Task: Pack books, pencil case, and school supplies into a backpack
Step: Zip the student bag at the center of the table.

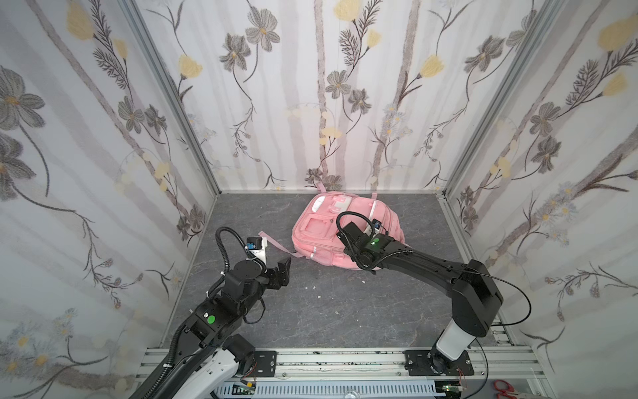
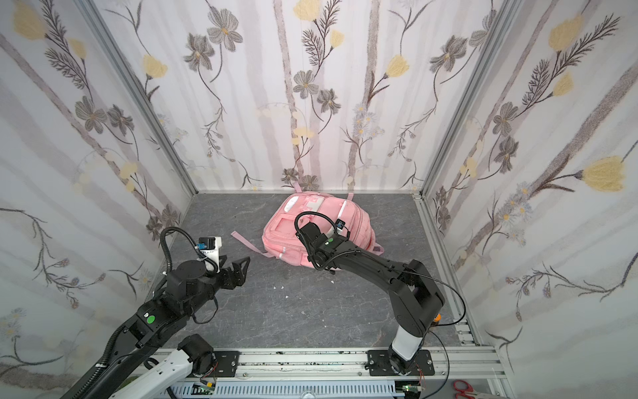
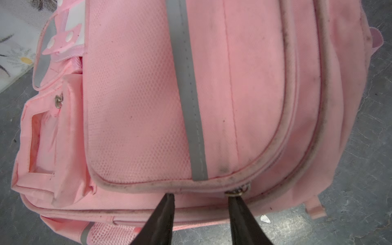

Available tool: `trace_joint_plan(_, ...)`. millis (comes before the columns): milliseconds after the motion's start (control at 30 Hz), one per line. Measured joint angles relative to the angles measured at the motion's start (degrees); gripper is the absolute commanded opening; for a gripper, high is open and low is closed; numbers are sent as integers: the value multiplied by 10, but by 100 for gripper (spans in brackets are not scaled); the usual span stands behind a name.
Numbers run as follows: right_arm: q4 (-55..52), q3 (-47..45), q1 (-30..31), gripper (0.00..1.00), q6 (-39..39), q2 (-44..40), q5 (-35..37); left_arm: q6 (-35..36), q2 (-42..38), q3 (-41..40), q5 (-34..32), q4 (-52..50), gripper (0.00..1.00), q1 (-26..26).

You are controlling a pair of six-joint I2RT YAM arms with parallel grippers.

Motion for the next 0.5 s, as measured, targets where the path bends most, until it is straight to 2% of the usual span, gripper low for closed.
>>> trace_joint_plan(200, -12, 0, 1, 41, 10, 9, 17, 0, -9, 0, -2, 0, 86, 0)
trace_joint_plan(500, -42, 4, -2, 25, 23, 7, 50, 0, -16, -3, -5, 0, 86, 0)
